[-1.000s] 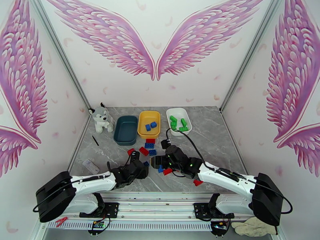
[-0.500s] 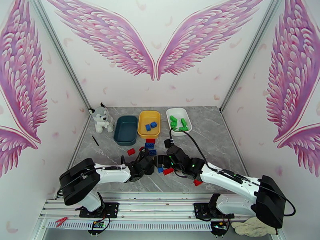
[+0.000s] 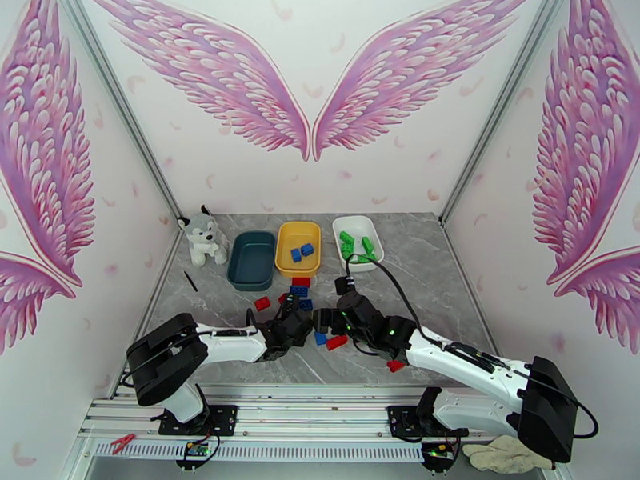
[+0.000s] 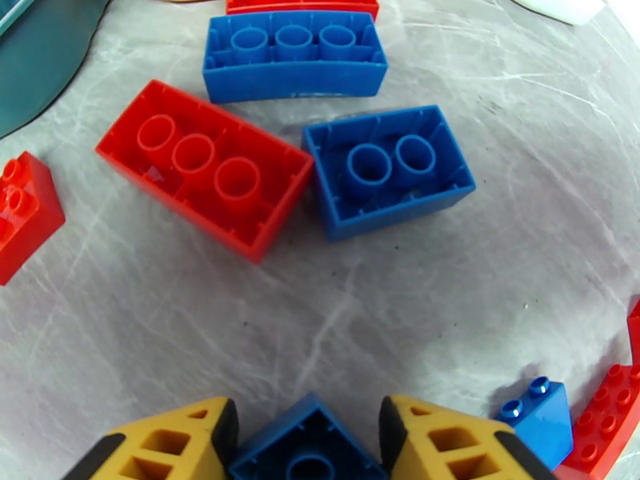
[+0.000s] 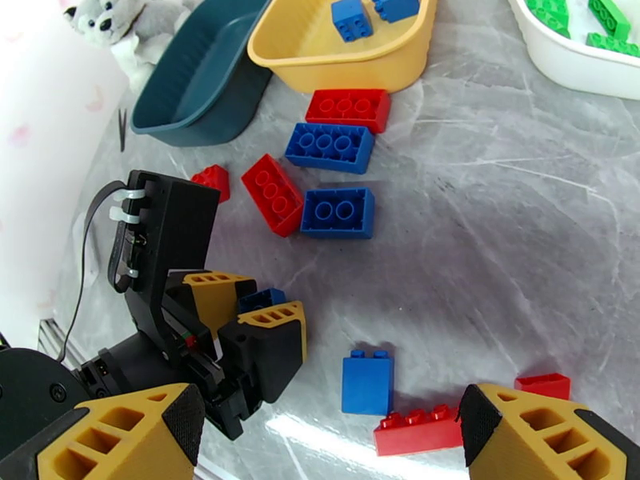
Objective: Sort the legos into containers by color
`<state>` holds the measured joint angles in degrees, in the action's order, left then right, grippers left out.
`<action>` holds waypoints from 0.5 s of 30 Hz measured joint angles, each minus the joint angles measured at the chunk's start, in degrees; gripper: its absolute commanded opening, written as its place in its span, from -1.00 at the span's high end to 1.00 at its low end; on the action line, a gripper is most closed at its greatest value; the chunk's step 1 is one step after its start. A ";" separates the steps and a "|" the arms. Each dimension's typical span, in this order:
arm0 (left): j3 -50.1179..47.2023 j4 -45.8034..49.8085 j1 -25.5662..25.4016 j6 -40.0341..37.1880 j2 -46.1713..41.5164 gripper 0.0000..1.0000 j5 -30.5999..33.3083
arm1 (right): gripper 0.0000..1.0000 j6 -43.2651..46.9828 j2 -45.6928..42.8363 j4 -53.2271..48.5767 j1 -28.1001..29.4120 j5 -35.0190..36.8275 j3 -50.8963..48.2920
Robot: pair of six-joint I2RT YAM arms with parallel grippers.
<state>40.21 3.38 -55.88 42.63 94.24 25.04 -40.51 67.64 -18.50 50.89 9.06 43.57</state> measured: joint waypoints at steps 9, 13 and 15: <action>-0.17 0.20 -0.02 0.02 -1.07 0.09 0.11 | -0.81 0.00 0.00 -0.13 0.00 -0.17 0.00; -0.94 1.75 0.70 -0.50 -6.60 0.07 0.26 | -0.81 0.00 0.00 -0.13 0.00 -0.26 0.00; -0.94 2.27 2.16 -1.31 -9.86 0.06 0.07 | -0.81 0.02 0.02 -0.11 0.00 -0.46 0.00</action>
<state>39.27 5.65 -53.71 41.32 84.38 25.10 -40.49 67.66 -18.61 50.89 8.60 43.57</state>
